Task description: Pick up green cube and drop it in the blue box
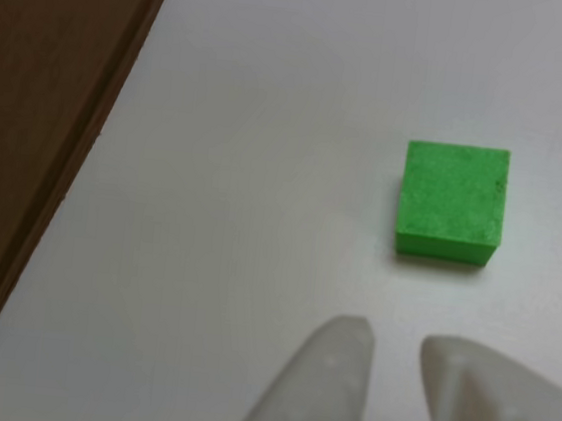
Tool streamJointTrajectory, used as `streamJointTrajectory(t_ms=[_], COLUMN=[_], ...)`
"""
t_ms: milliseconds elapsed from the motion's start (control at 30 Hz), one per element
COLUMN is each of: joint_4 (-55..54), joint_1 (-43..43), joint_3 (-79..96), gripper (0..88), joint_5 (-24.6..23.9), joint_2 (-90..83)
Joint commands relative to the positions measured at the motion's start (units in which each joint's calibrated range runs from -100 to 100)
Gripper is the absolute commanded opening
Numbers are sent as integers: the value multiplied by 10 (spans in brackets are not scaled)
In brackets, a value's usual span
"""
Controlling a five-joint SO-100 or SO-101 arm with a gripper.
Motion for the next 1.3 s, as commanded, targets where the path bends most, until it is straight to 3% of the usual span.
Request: streamJointTrajectory(t_ms=[0,100,333,500,1267], joint_4=[3,3,3,3,-3], joint_1=[3,4,0,0,4], joint_3=[-45,-45,-45,-44,-122], gripper=[18,35,192,259,262], joint_5=[-1,0,3,2,2], joint_2=[-11,-11,-11,-11,20])
